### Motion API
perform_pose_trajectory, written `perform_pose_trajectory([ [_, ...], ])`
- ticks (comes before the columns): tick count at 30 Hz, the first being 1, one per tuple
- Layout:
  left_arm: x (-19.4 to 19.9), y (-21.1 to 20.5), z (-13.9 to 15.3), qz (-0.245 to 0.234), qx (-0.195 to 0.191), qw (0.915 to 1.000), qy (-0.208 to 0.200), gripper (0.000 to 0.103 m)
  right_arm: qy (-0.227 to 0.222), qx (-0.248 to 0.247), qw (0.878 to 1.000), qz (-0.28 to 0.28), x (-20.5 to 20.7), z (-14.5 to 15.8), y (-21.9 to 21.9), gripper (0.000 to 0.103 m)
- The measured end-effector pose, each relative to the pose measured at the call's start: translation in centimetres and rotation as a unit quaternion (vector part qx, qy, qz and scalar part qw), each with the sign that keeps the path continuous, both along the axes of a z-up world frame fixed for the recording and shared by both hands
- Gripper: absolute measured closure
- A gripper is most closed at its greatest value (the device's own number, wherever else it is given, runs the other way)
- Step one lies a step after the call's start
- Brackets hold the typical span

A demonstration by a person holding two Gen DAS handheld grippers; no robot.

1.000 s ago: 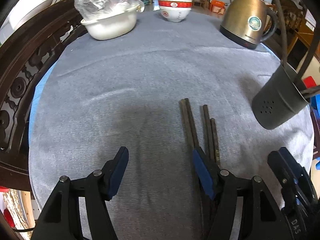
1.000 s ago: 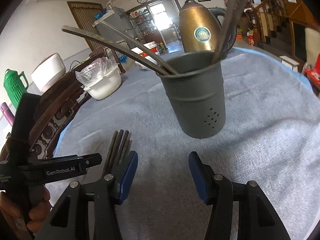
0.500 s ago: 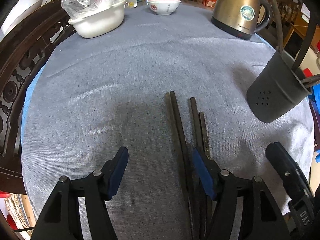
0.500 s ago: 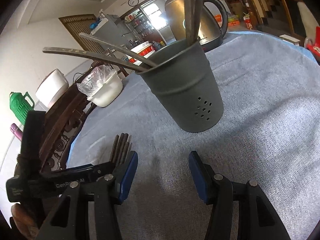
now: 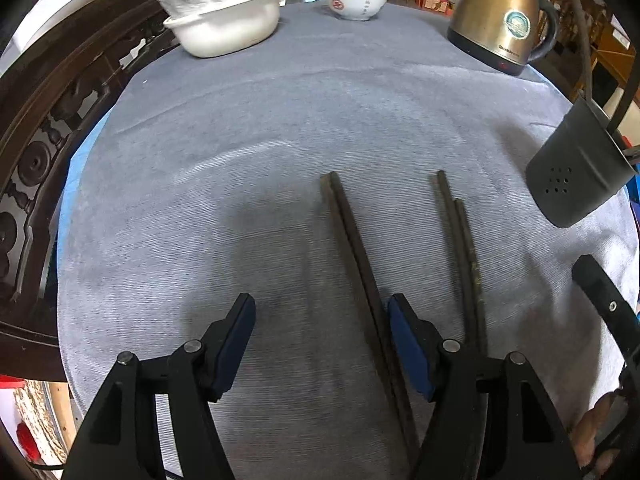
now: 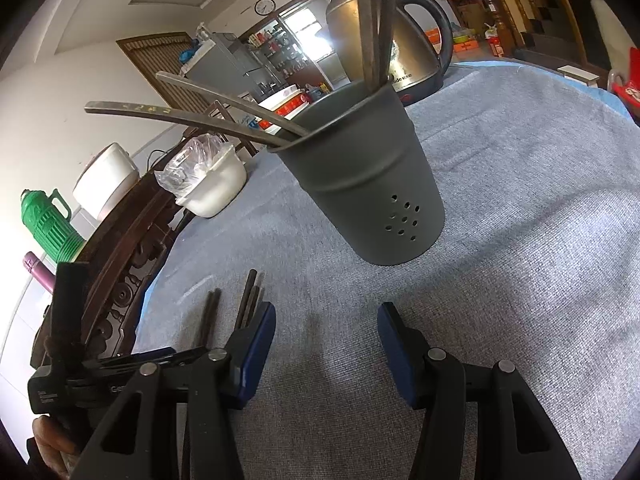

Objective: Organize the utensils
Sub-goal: 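Lower the left tool around one dark chopstick while the right tool hovers beside it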

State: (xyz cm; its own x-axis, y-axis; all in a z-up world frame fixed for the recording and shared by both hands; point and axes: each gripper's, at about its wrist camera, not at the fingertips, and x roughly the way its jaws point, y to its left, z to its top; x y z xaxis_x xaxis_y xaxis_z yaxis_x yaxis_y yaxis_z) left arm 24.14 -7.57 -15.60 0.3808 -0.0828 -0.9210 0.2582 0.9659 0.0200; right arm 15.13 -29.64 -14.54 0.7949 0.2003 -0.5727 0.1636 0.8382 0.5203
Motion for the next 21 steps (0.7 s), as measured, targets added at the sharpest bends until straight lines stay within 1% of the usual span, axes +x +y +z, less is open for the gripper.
perform_pose_trajectory([
  [5, 0.4, 2.3, 0.0, 0.020, -0.013, 0.9997, 0.004, 0.034, 0.001, -0.001, 1.000, 0.000, 0.0, 0.0, 0.0, 0.046],
  [9, 1.1, 3.5, 0.6, 0.036, -0.015, 0.9992, -0.006, 0.034, 0.001, -0.003, 1.000, 0.000, 0.1, -0.1, 0.1, 0.046],
  [17, 2.6, 7.1, 1.1, 0.097, -0.029, 0.9947, -0.016, 0.034, 0.003, -0.006, 1.000, 0.002, 0.2, -0.1, 0.1, 0.046],
  [21, 3.1, 6.7, 0.3, 0.099, -0.020, 0.9948, -0.012, 0.034, 0.003, -0.005, 1.000, 0.002, 0.2, -0.1, 0.1, 0.046],
])
